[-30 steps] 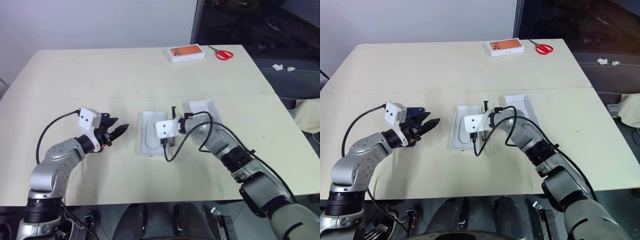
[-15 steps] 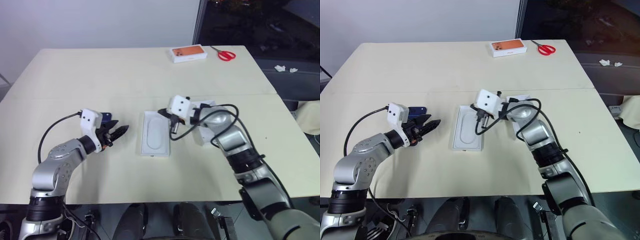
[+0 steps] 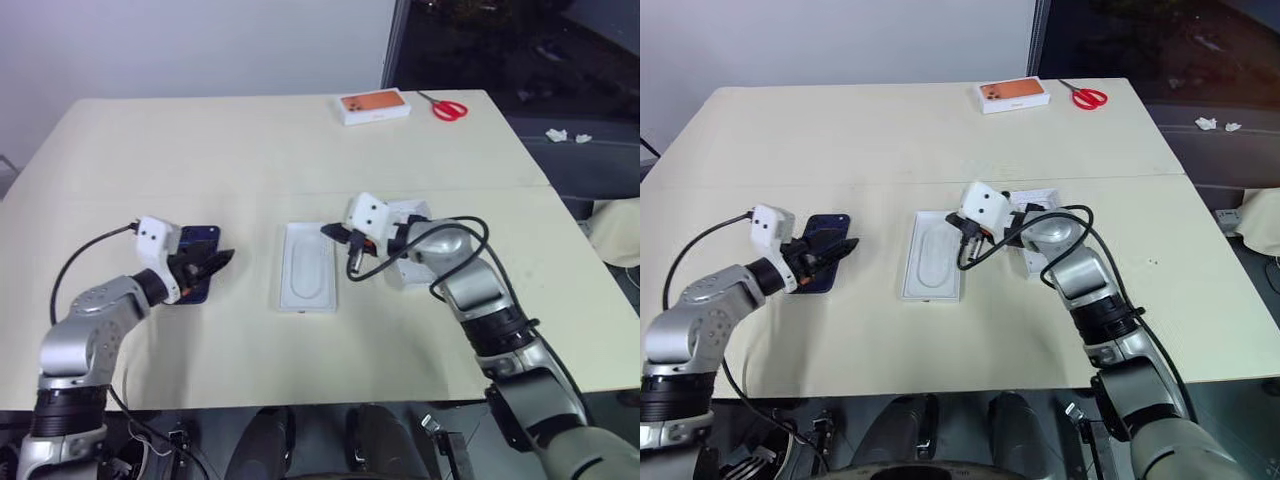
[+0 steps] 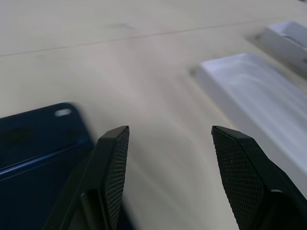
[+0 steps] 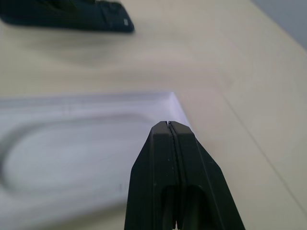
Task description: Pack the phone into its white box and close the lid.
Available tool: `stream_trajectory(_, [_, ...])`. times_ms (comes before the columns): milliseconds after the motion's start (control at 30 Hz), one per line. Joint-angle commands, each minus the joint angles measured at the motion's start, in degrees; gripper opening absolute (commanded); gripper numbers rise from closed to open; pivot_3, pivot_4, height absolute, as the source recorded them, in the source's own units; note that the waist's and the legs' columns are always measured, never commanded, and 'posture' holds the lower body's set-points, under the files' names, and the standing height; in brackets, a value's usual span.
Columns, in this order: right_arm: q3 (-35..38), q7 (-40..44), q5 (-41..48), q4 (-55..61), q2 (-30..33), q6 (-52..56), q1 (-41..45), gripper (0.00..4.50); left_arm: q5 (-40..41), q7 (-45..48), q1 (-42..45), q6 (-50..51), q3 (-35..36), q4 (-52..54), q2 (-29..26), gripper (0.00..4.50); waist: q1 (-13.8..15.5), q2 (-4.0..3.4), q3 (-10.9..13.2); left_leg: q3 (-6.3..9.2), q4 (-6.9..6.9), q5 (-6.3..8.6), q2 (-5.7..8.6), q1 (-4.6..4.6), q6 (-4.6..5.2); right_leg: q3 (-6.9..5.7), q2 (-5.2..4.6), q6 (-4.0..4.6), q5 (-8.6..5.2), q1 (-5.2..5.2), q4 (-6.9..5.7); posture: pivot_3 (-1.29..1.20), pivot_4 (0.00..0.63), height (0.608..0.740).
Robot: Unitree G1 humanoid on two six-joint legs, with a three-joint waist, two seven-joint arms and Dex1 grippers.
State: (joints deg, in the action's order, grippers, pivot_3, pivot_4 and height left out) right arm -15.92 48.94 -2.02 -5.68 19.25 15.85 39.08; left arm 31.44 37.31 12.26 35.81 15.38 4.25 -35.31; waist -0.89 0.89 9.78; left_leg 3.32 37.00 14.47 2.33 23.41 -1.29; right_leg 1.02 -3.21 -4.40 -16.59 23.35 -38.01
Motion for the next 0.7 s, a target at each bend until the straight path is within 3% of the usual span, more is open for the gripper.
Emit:
stream_trajectory(33, [-1.6,-1.94,-0.4,-2.1,-3.6,-1.83,3.62,0.03,3.44,2.17,1.17,2.27,4.75,-2.97,-2.29,2.89,-0.03,0.0,0.0,0.0,-0.01,0.0,0.01,0.0,0.0,0.0,-0.01,0.0,0.0,0.0,0.0,0.0,0.15,0.74])
stream_trajectory(167, [-8.71,-7.16,-5.81,-9.65,-12.91,-6.06,8.01,0.03,8.78,4.92,3.15,9.81,10.71,-10.99,-6.6,2.89,-0.84,0.01,0.0,0.0,-0.03,-0.01,0.01,0.0,-0.03,0.01,0.01,0.0,0.0,0.07,-0.05,0.0,0.15,0.74])
stream_trajectory(367, [-10.71,-10.24,-7.45,-22.78,-22.42,-8.35,13.69,0.03,8.31,9.37,6.04,11.63,11.12,-21.81,-11.05,2.89,-1.39,0.03,-0.02,0.04,-0.08,-0.08,0.06,0.01,-0.13,-0.01,-0.02,0.0,0.0,0.11,-0.08,0.0,0.15,0.74])
stream_trajectory(700, [-16.17,-16.94,-14.67,-40.9,-32.65,-11.7,17.93,0.03,0.59,18.54,15.6,11.34,2.23,-43.05,-14.68,2.89,-1.51,0.18,-0.1,0.1,-0.13,-0.11,0.14,0.0,-0.21,-0.05,-0.04,0.01,0.0,0.32,-0.11,0.0,0.15,0.74])
